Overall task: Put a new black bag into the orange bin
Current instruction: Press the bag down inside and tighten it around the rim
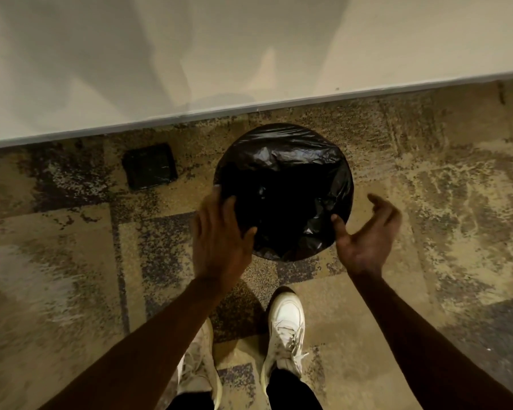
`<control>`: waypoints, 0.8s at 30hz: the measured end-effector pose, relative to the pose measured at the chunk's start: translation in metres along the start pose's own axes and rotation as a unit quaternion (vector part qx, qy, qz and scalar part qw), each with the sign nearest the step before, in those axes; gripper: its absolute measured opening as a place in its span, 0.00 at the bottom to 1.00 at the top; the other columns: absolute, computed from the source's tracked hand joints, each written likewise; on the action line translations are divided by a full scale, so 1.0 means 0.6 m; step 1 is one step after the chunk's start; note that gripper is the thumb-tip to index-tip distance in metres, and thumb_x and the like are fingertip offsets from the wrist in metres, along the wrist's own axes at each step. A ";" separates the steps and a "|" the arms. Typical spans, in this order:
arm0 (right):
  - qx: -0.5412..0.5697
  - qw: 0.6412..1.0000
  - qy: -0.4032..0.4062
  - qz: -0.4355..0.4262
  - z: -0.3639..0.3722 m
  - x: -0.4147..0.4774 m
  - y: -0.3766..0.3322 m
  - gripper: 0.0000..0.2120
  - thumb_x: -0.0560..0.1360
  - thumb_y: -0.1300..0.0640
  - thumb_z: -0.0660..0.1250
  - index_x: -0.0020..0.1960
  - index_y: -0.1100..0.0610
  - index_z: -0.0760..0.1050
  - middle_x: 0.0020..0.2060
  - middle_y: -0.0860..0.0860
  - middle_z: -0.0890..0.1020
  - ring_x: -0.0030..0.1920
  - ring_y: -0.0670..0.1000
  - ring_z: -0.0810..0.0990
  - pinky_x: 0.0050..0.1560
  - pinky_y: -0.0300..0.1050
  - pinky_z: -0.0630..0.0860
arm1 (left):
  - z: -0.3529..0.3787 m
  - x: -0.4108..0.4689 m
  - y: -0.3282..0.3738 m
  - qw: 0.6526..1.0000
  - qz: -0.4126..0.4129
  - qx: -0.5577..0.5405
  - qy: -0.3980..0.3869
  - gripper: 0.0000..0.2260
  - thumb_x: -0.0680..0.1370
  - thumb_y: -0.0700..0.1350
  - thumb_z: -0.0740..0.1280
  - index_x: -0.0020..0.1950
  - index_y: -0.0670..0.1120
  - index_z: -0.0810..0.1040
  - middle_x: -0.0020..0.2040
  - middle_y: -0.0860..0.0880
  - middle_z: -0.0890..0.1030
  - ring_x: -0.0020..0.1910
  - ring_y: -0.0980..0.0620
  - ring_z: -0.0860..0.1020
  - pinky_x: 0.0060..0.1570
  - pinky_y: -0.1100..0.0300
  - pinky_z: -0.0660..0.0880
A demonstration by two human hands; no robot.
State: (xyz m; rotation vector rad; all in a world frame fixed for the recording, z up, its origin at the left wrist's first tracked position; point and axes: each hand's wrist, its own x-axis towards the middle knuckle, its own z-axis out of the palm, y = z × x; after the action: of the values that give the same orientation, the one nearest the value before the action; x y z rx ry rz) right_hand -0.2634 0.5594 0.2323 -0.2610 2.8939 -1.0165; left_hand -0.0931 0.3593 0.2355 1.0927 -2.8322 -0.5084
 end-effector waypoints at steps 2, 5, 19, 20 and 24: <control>-0.131 0.972 -0.011 -0.194 -0.007 0.001 -0.031 0.32 0.75 0.46 0.71 0.75 0.57 0.69 0.73 0.62 0.68 0.73 0.61 0.68 0.69 0.54 0.67 | 0.000 -0.007 0.009 0.990 0.128 0.041 -0.034 0.27 0.82 0.61 0.63 0.72 0.42 0.74 0.80 0.34 0.67 0.79 0.33 0.67 0.75 0.38 0.67; -0.263 0.910 -0.155 -0.280 0.014 -0.004 -0.078 0.30 0.76 0.45 0.67 0.75 0.57 0.71 0.78 0.65 0.66 0.80 0.66 0.61 0.75 0.65 0.64 | 0.007 -0.003 0.039 0.974 0.170 0.065 -0.133 0.30 0.84 0.61 0.56 0.73 0.39 0.74 0.81 0.33 0.67 0.82 0.35 0.64 0.82 0.40 0.60; -0.543 0.675 -0.422 -0.267 0.053 0.044 -0.063 0.32 0.82 0.37 0.53 0.82 0.50 0.63 0.81 0.56 0.66 0.83 0.62 0.57 0.82 0.64 0.49 | 0.030 0.040 0.040 0.885 0.169 0.258 -0.349 0.40 0.81 0.70 0.37 0.87 0.47 0.52 0.86 0.39 0.58 0.87 0.35 0.48 0.83 0.37 0.34; -0.531 0.691 -0.406 -0.276 0.051 0.045 -0.075 0.31 0.81 0.37 0.55 0.79 0.52 0.68 0.77 0.58 0.71 0.79 0.63 0.63 0.79 0.64 0.56 | 0.027 0.038 0.042 0.892 0.165 0.256 -0.335 0.43 0.81 0.71 0.36 0.86 0.44 0.55 0.85 0.37 0.59 0.86 0.34 0.50 0.83 0.37 0.36; -0.397 0.793 -0.339 -0.315 0.052 0.078 -0.136 0.22 0.79 0.41 0.63 0.63 0.56 0.78 0.58 0.60 0.82 0.63 0.63 0.77 0.61 0.58 0.74 | 0.017 0.020 0.056 0.919 0.211 0.205 -0.261 0.46 0.81 0.71 0.39 0.81 0.36 0.64 0.81 0.32 0.66 0.85 0.34 0.57 0.84 0.38 0.44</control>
State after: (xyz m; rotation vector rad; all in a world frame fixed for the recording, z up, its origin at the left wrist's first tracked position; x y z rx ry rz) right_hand -0.2946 0.4689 0.2586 -1.3597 2.3368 0.3626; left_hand -0.1253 0.3777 0.2364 0.3590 -3.6218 -0.1853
